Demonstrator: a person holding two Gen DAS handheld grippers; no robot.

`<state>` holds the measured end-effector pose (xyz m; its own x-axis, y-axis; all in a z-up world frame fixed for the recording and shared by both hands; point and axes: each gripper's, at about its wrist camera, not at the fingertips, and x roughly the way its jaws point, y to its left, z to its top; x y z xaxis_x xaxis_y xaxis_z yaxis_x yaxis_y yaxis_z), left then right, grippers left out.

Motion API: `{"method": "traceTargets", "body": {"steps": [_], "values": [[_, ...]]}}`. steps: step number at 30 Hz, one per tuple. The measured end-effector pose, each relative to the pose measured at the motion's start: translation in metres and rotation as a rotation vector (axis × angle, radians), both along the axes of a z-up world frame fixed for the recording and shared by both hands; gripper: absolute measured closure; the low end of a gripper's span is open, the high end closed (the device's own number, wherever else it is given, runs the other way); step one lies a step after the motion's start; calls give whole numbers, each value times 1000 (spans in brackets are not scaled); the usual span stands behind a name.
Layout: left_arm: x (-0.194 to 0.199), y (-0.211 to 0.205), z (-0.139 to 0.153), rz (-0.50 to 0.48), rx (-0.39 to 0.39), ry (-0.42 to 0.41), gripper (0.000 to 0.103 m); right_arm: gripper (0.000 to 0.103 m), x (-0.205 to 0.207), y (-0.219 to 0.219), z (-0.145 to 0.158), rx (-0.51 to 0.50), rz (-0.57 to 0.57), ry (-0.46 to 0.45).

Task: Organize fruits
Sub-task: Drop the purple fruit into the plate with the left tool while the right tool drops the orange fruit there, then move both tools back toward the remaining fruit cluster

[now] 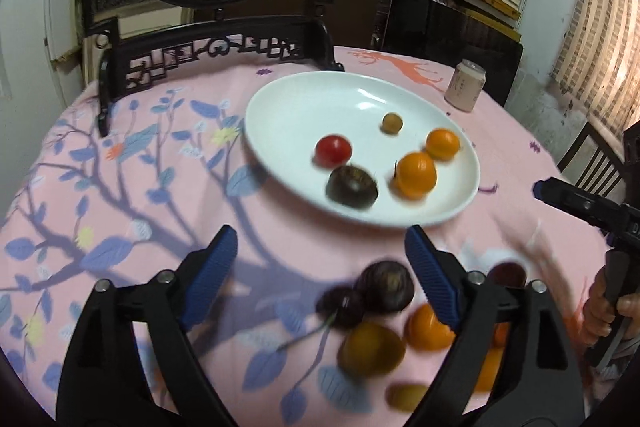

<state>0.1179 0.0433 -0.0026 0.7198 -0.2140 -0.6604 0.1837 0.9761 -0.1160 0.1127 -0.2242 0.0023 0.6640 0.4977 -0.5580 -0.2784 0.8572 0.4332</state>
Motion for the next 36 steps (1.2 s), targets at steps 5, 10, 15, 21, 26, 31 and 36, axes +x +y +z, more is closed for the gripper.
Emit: {"method": "traceTargets", "body": {"steps": [5,10,15,21,26,31,36], "values": [[-33,4,-3,13,34,-17,9,23,-29,-9,-11,7,-12,18],[-53,5,-7,10,44,-13,7,23,-52,-13,-19,3,-9,29],[-59,-3,-13,-3,80,0,6,23,-71,-9,-23,-17,23,28],[-58,-6,-16,0,100,13,6,23,-98,9,-20,-55,116,-21],[-59,-1,-17,20,98,23,4,23,-114,30,-21,-125,216,-46],[-71,0,-21,-8,89,42,4,23,-111,29,-24,-122,213,-19],[-87,-17,-26,-88,140,48,4,23,-114,39,-25,-167,251,-17]]}}
